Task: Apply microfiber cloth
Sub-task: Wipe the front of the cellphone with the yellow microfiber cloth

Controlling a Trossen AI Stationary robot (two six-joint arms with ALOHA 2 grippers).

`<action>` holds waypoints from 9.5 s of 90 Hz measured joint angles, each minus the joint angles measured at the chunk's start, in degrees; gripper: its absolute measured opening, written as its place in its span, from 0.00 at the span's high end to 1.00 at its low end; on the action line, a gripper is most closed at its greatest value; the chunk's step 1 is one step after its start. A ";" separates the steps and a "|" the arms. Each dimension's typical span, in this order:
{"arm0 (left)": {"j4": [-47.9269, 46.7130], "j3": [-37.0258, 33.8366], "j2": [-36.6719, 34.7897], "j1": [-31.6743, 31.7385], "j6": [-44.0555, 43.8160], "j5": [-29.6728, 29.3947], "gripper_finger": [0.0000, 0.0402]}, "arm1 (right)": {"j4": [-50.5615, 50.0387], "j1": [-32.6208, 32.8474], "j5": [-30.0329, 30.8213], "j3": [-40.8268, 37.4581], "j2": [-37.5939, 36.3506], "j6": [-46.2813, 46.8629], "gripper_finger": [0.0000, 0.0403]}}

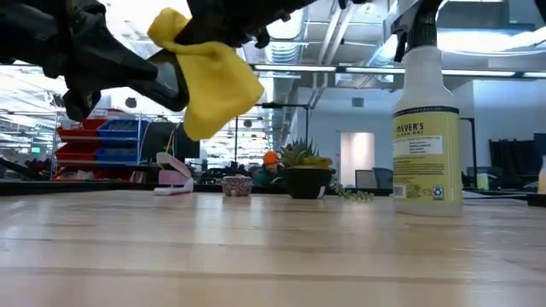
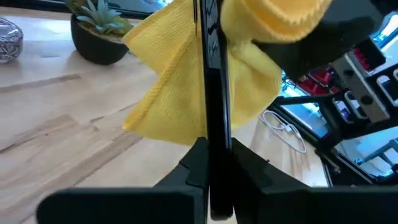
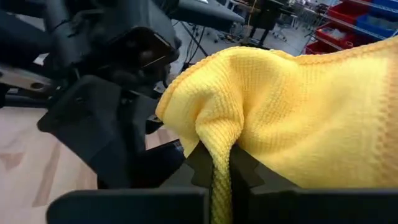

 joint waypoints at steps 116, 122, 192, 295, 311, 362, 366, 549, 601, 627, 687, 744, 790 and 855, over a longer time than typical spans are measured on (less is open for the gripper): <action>1.60 0.00 0.00 -0.15 2.12 1.64 0.96 | 15.45 1.60 1.65 -10.21 -6.01 -3.30 1.00; 1.55 0.00 0.00 -0.15 2.14 1.62 0.96 | 15.72 1.86 -1.81 -10.16 -4.88 -0.96 1.00; 2.86 0.07 -0.02 -0.22 3.48 0.84 0.96 | 16.00 3.06 7.25 -10.21 -3.28 -3.40 1.00; 3.10 0.00 -0.02 -0.26 5.16 1.14 0.96 | 31.82 3.87 1.72 -19.88 -6.41 2.47 1.00; 3.32 0.00 -0.02 -0.28 5.14 1.16 0.96 | 29.61 2.61 -6.00 -19.89 -6.41 7.04 1.00; 3.54 0.02 -0.02 -0.15 5.15 0.95 0.96 | 21.83 3.27 -7.20 -8.76 3.78 6.96 1.00; 3.32 0.02 -0.02 -0.15 5.14 0.89 0.96 | 21.86 3.29 -3.92 -8.07 3.77 5.93 1.00; 3.14 -0.15 0.12 -0.72 8.99 0.84 0.96 | 13.36 3.55 -5.89 -7.18 5.56 11.01 1.00; 7.31 0.20 -5.11 -1.48 15.79 1.09 0.96 | -6.56 10.41 0.48 -7.32 8.10 20.22 1.00; 6.28 0.09 -7.34 -3.42 20.20 1.05 0.96 | -16.85 16.36 6.05 -7.26 4.16 19.96 1.00; -12.48 0.04 9.30 -2.45 -37.09 -1.77 0.96 | -54.32 26.92 24.11 -7.32 -13.61 35.91 1.00; -12.23 3.50 25.36 -0.72 -57.55 2.66 0.77 | -48.90 25.39 18.47 -7.32 -13.01 28.99 1.00; -18.19 3.25 19.35 -0.90 -48.30 7.90 0.65 | -44.17 21.09 8.06 -7.32 -12.86 19.65 1.00; -20.68 3.39 13.68 -0.90 -40.26 7.30 0.68 | -44.90 17.05 3.60 -3.74 -0.32 -6.50 1.00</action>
